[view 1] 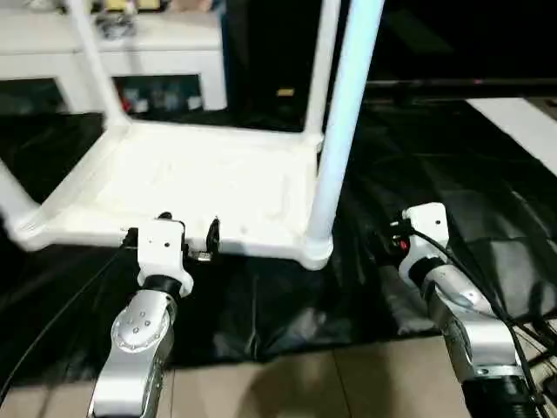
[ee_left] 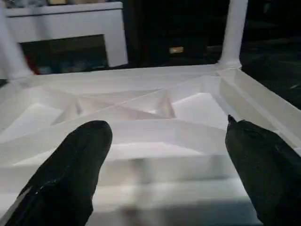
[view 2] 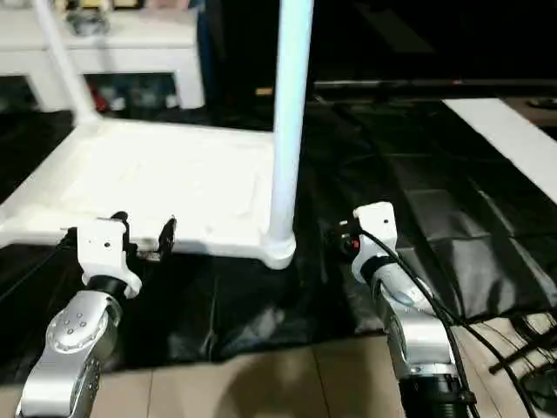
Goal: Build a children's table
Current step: Rotate table base
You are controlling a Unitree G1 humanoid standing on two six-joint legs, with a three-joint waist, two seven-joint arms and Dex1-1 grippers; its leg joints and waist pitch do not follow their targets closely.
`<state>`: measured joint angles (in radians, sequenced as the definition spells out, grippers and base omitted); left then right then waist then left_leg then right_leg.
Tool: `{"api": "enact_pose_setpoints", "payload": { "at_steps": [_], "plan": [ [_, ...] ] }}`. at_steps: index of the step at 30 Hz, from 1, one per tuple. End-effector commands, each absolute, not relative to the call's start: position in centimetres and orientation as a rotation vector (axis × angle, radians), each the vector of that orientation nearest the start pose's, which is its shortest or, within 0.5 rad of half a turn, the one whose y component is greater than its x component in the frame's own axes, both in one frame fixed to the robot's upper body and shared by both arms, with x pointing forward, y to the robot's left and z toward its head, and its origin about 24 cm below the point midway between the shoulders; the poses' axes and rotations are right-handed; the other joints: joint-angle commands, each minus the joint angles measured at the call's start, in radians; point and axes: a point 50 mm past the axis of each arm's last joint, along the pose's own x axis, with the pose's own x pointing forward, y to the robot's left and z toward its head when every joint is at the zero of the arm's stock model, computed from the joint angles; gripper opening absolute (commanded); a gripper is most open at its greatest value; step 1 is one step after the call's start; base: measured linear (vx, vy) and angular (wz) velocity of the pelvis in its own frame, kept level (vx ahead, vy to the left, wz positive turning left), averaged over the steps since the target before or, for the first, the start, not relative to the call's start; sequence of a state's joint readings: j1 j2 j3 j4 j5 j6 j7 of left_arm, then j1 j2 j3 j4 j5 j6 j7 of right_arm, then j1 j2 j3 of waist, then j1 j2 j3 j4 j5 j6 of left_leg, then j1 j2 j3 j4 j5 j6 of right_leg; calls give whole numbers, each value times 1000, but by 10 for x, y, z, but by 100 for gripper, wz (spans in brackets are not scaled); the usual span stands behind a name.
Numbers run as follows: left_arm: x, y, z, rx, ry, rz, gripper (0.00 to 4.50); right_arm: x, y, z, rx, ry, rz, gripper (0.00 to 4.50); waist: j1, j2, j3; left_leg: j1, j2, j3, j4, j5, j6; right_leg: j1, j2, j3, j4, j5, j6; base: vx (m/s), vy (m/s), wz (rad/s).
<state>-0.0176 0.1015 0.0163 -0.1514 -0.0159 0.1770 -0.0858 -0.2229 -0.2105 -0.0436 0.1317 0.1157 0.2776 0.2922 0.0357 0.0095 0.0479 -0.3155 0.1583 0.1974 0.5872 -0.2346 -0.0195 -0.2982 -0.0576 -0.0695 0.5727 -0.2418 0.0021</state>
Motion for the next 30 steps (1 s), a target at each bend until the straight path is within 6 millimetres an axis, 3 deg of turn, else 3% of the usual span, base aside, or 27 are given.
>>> {"api": "enact_pose_setpoints", "payload": {
  "at_steps": [1,4,5,6,7,8,9,10,11,12,13,14,15,16,17,18,19,20,22,23,24,25,26,27,28,29,30],
  "plan": [
    [259,161,69,84,-3,-97,444,293,-179,50,-57,200,267,383,1,4,-64,4,53,-34,-79,-231,96,43,-68,40,-61,-141,-233,135,21,2],
    [259,160,69,83,-2,-99,444,293,-180,49,-60,203,267,383,11,-3,-76,-23,28,-27,-48,-42,182,77,-63,44,-47,0,-249,121,10,2],
    [259,160,68,82,-2,-98,444,293,-179,49,-64,206,271,383,13,-1,-81,-21,25,-28,-43,-5,198,79,-57,43,-40,39,-246,114,5,6],
    [259,160,68,82,-2,-98,444,293,-179,49,-64,206,271,383,12,-1,-86,-12,26,-39,-36,78,243,74,-40,34,-18,128,-227,151,5,9],
    [258,160,68,85,0,-96,444,294,-179,49,-80,205,278,383,5,6,-94,39,42,-64,-31,176,315,38,-19,16,20,198,-191,151,5,9],
    [258,160,68,87,1,-94,444,294,-178,49,-92,205,282,383,-9,7,-94,79,66,-93,-27,237,375,-5,-11,3,44,187,-164,187,-8,11],
    [258,160,68,88,1,-92,444,294,-177,49,-105,205,292,383,-46,5,-100,189,148,-183,-15,372,505,-131,-38,3,96,8,-70,152,-44,1],
    [257,160,68,89,0,-89,444,295,-177,49,-124,205,295,383,-31,-17,-65,113,136,-255,-49,373,657,-125,-68,28,112,-101,29,152,-44,1],
    [257,160,69,91,-2,-86,444,296,-177,50,-149,204,288,383,-22,-26,-63,27,30,-194,-4,309,591,-43,-87,54,33,-23,47,58,-77,-6],
    [257,160,69,91,-2,-85,444,296,-177,50,-153,203,287,383,33,-50,-66,-147,-103,-116,136,66,439,135,-203,124,-41,115,125,18,-33,38],
    [257,160,69,91,-2,-83,444,297,-177,50,-150,204,288,383,40,-41,-49,-175,-22,-141,184,-46,259,132,-293,101,-83,183,109,18,-33,38],
    [257,160,69,90,-2,-82,444,297,-177,49,-144,207,284,383,37,-41,-53,-171,-9,-138,164,-25,196,133,-269,50,-83,199,105,61,9,64],
    [257,160,68,90,-1,-80,444,297,-177,49,-134,209,281,383,39,-17,-48,-148,-14,-121,97,81,161,133,-197,-51,-95,152,100,89,4,54],
    [257,160,68,90,0,-78,444,297,-178,49,-111,208,278,383,21,16,-47,-98,14,-124,23,118,165,136,-132,-94,-94,-27,24,89,4,54],
    [257,160,68,87,1,-77,444,297,-180,50,-88,209,262,383,-4,57,-53,-5,61,-161,-33,35,159,81,-40,-92,-19,-105,11,125,46,37],
    [257,160,68,86,1,-77,444,298,-181,50,-80,210,255,383,-46,51,-27,8,104,-214,-75,-136,214,36,2,-93,72,-176,-20,155,31,14],
    [257,160,68,86,2,-76,444,298,-182,50,-87,212,249,383,-31,56,-69,90,140,-243,-51,-208,319,-46,-4,-34,137,-202,-51,155,31,14],
    [257,160,68,85,2,-75,444,298,-183,50,-93,212,250,383,-31,49,-77,87,124,-242,-17,98,416,-119,-12,-4,178,-125,31,131,1,7],
    [257,159,68,83,2,-75,444,298,-184,50,-106,212,251,383,-30,27,-77,69,124,-225,-29,231,450,-136,-23,11,188,-51,84,92,20,-1],
    [257,159,68,83,2,-75,444,298,-184,50,-106,212,251,383,-16,7,-58,16,111,-170,-54,188,438,-128,-32,29,163,39,76,53,-9,-3],
    [258,159,68,83,3,-76,444,298,-184,50,-110,212,252,383,-12,-38,-53,-9,52,-124,-38,-35,350,-89,-70,76,42,119,17,22,-64,2],
    [258,158,68,58,-5,-83,444,298,-185,50,-112,211,251,383,12,-57,-34,-59,2,-86,-15,-178,275,-62,-104,127,-37,-59,43,22,-64,2],
    [258,156,69,50,-4,-125,444,297,-185,51,-119,205,254,383,37,-62,-46,-43,-37,-83,85,-145,163,-25,-181,194,-86,-492,57,24,-108,10],
    [259,155,69,52,-3,-145,444,297,-186,51,-122,203,256,383,43,-67,-50,-75,-19,-109,63,-20,92,5,-167,181,-61,-516,40,44,-102,2],
    [259,153,71,64,-15,-181,444,297,-186,51,-123,200,263,383,46,-50,-49,-72,-1,-116,8,66,58,-12,-123,150,-31,-336,3,44,-102,2],
    [260,152,72,65,-22,-218,444,296,-186,52,-124,200,275,383,32,-30,-52,-54,19,-111,-10,114,45,-39,-75,114,2,-73,-62,0,0,0],
    [261,150,72,55,-26,-301,444,295,-187,52,-134,200,302,383,27,-31,-55,-47,22,-109,-9,118,49,-44,-66,107,9,18,-91,0,0,0]
  ]
}}
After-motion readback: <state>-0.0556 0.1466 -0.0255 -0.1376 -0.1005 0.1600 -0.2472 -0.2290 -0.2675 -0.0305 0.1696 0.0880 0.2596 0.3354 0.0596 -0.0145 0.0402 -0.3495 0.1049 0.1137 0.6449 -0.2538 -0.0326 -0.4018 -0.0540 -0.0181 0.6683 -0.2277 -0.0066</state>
